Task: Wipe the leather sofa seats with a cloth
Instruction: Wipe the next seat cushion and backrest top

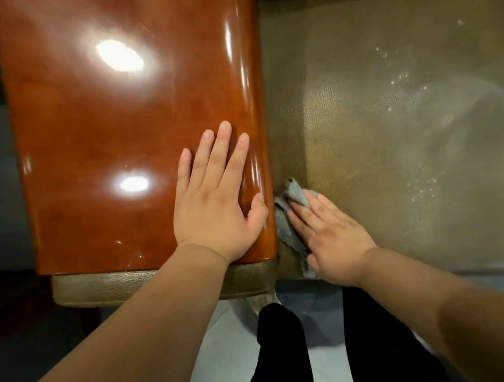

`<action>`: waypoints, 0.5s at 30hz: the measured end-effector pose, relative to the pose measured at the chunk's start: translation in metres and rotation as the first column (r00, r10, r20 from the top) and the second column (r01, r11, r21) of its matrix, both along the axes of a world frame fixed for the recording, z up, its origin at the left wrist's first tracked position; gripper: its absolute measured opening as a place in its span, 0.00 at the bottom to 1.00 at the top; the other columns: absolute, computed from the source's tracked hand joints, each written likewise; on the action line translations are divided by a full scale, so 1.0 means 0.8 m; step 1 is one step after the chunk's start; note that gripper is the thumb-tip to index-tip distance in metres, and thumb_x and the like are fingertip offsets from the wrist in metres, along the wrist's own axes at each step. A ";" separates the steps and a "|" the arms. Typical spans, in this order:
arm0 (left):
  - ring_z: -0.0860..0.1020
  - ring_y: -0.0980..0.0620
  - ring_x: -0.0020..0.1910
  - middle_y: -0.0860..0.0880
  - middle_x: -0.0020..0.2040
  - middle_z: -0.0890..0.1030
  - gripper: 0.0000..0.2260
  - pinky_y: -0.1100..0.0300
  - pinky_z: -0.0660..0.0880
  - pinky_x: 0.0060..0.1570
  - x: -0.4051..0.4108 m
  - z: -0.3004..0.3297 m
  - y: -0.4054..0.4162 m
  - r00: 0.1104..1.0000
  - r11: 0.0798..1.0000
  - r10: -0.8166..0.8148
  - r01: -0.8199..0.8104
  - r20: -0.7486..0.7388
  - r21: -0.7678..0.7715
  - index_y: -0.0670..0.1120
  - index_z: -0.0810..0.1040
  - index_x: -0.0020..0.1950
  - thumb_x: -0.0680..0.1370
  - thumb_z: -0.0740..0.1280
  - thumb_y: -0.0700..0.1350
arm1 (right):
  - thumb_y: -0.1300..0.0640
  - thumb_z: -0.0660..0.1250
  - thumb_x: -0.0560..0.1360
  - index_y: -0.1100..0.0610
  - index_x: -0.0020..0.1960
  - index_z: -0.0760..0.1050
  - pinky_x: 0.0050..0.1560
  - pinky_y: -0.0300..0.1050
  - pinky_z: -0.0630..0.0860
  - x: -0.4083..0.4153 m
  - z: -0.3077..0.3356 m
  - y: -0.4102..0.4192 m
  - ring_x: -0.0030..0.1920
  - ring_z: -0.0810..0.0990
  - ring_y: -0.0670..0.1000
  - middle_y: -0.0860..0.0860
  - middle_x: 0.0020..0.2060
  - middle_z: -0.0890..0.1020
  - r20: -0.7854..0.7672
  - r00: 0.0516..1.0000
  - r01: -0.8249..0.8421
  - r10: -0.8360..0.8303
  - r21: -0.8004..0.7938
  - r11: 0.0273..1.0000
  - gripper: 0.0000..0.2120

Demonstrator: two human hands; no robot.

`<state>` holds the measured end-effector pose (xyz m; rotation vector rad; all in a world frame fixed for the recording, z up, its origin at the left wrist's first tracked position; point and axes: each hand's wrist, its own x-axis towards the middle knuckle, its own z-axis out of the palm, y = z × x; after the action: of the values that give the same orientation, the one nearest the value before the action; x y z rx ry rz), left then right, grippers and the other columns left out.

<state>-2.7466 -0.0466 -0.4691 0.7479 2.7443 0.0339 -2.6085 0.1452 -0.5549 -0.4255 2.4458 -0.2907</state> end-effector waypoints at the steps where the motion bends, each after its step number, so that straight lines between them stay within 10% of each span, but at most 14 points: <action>1: 0.46 0.48 0.86 0.49 0.87 0.48 0.36 0.42 0.47 0.83 0.001 -0.001 0.000 1.000 1.000 0.000 0.000 -0.003 0.004 0.52 0.51 0.87 0.81 0.58 0.61 | 0.42 0.53 0.72 0.61 0.84 0.52 0.82 0.57 0.37 -0.018 -0.002 0.000 0.83 0.42 0.64 0.61 0.83 0.54 -0.028 0.999 0.031 -0.030 0.025 0.999 0.44; 7: 0.45 0.49 0.86 0.50 0.87 0.48 0.36 0.44 0.44 0.84 0.003 -0.006 -0.001 0.999 1.000 0.006 -0.004 -0.052 0.022 0.53 0.51 0.86 0.81 0.59 0.61 | 0.36 0.50 0.82 0.54 0.85 0.48 0.82 0.61 0.41 -0.109 -0.032 -0.017 0.83 0.41 0.64 0.58 0.84 0.49 -0.259 0.876 0.448 -0.406 0.126 0.885 0.38; 15: 0.48 0.49 0.85 0.50 0.87 0.49 0.36 0.44 0.45 0.83 0.007 -0.004 0.000 0.996 0.999 0.024 -0.020 -0.082 0.045 0.53 0.52 0.86 0.81 0.60 0.60 | 0.48 0.61 0.81 0.57 0.80 0.66 0.81 0.60 0.57 0.091 -0.033 -0.016 0.82 0.57 0.62 0.57 0.78 0.68 -0.240 0.964 -0.122 0.112 -0.026 0.992 0.30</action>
<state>-2.7413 -0.0464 -0.4719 0.7464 2.8387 0.0697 -2.5356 0.1328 -0.5817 -0.6537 2.6384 -0.2520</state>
